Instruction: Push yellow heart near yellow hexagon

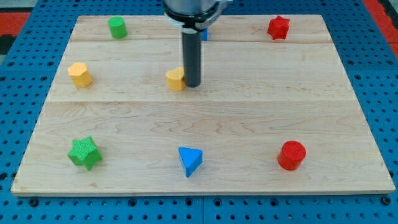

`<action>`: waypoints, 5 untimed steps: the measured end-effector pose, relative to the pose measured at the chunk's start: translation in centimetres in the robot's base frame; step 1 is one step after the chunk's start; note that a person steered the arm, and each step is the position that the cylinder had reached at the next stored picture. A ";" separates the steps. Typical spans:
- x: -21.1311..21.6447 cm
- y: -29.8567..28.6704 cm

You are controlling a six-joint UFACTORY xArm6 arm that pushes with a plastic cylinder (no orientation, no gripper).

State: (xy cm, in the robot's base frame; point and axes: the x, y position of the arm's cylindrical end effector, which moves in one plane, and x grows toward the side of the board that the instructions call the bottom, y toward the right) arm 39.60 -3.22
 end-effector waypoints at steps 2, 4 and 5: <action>-4.5 -5.5; -5.1 -8.5; -4.0 -6.5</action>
State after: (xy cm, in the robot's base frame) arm 35.62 -9.70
